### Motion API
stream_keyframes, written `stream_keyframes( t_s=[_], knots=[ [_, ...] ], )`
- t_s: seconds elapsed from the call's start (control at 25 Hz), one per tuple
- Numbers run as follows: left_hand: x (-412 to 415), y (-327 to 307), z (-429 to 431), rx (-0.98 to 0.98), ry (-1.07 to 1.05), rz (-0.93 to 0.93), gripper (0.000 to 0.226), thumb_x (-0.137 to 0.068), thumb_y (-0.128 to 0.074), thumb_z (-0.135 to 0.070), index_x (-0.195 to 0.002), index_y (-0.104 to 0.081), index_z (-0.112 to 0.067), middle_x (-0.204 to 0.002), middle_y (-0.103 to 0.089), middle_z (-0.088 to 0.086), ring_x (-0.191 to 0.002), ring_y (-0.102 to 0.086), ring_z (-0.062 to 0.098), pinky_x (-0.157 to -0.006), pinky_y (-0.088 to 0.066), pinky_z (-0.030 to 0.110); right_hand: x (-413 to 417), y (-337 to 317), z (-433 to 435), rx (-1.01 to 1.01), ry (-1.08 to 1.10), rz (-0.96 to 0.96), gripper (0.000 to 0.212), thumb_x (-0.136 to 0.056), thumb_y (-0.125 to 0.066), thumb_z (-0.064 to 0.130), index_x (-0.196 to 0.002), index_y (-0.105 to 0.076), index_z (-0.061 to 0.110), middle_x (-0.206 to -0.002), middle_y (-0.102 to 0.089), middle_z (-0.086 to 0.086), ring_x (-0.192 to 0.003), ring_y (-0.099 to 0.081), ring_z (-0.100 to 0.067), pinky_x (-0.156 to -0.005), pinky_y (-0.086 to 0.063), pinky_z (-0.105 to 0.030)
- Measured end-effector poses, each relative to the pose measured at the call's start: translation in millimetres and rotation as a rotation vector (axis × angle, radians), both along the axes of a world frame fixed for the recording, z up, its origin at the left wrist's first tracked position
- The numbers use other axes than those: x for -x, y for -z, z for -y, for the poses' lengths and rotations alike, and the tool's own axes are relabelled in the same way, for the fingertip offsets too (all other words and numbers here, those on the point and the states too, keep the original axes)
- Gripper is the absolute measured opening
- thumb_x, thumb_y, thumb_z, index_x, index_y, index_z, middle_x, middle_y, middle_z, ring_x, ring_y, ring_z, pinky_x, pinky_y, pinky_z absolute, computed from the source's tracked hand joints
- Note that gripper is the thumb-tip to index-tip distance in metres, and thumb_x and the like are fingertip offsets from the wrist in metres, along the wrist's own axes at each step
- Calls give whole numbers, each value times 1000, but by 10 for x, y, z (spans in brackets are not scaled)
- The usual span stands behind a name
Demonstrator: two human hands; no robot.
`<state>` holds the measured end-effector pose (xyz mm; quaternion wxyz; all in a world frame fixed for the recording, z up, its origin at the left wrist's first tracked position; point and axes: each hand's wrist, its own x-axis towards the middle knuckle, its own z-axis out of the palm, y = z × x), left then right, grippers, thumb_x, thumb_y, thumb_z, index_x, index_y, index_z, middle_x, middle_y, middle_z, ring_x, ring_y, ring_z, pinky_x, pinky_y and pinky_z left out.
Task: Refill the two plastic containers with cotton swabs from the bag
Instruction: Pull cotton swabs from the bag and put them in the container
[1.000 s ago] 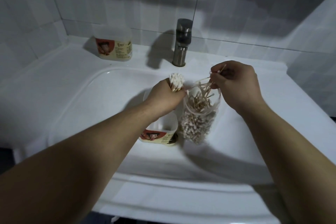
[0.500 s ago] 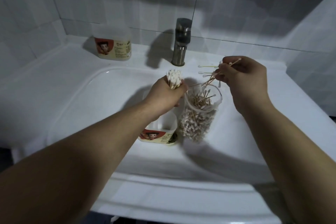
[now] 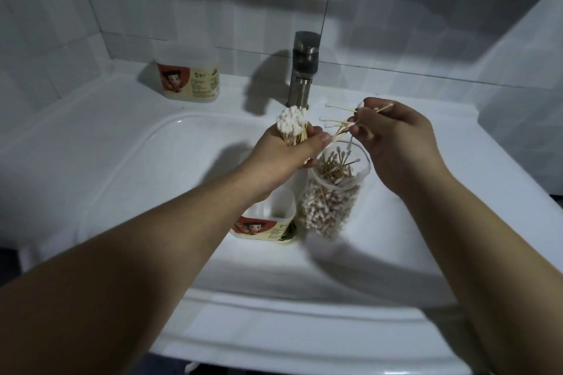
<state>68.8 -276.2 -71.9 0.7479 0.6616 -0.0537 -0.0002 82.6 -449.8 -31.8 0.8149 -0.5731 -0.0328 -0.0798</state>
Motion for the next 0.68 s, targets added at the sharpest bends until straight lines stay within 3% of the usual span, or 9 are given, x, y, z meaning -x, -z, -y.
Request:
stream_keyframes(
  t_s=[0.12,0.24,0.36,0.68],
  knots=[
    [45,-33,3,94,118,-37,20,-96,-69,-14,-116,-69,-11,-118,-75,10,-114,-70,27,-94,-59,48,30,47,-69,-1,-116,-21,17,-91,-59,-14,-107,-61,-9,-83,-62,-16,-73,-66,-24,-71,-56,-29],
    [75,-59,-3,126,177,-77,17,-99,-63,-7,-108,-72,-17,-104,-78,0,-101,-72,16,-77,-62,32,63,76,-112,18,-197,-50,16,-92,-59,-13,-106,-61,-6,-78,-64,-14,-68,-64,-24,-68,-56,-28],
    [66,-73,-27,73,189,-100,18,-99,-62,-6,-101,-72,-20,-95,-78,-6,-83,-69,8,-63,-52,20,77,49,-106,27,-205,-77,16,-92,-60,-12,-105,-62,-3,-81,-66,-14,-64,-65,-23,-65,-57,-27],
    [47,-49,-36,33,231,-154,18,-100,-59,-3,-111,-72,-11,-87,-73,-3,-68,-60,4,-57,-43,17,66,38,-91,149,-102,-66,16,-88,-65,-12,-101,-67,-2,-86,-71,-15,-71,-70,-23,-67,-57,-26]
  ],
)
